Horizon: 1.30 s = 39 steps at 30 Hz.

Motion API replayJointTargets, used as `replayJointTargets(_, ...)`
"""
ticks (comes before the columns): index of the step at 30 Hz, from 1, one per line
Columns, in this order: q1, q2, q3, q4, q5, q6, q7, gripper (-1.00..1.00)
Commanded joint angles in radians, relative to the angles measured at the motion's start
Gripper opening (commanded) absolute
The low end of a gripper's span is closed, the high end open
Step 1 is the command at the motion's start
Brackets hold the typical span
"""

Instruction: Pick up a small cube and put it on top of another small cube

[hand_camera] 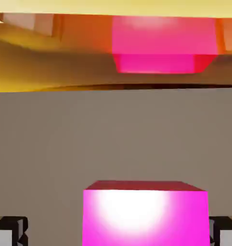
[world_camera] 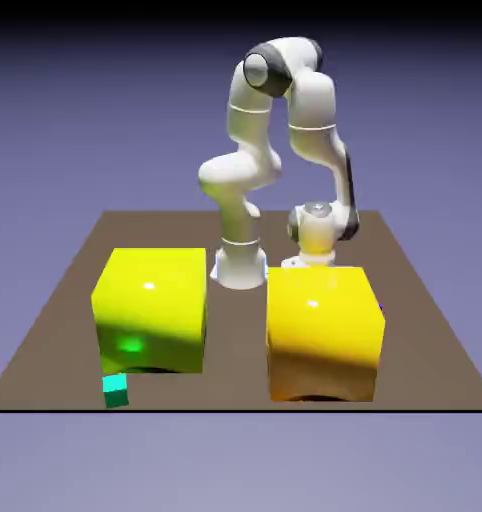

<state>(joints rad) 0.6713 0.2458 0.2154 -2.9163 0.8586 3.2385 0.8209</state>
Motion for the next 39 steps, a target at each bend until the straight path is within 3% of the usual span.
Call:
replayJointTargets(1, 0.004, 0.016, 0.006, 0.006, 0.044, 0.011, -0.033, 0.0)
replayJointTargets(3, 0.012, 0.046, 0.018, 0.018, 0.124, 0.033, -0.094, 0.0)
replayJointTargets(4, 0.012, 0.046, 0.018, 0.018, 0.124, 0.033, -0.094, -1.0)
replayJointTargets(32, -0.094, -0.371, -0.149, -0.145, -0.999, -0.263, 0.761, -1.0)
replayJointTargets(39, 0.053, -0.343, -0.001, 0.109, -0.902, -0.486, 0.681, -1.0)
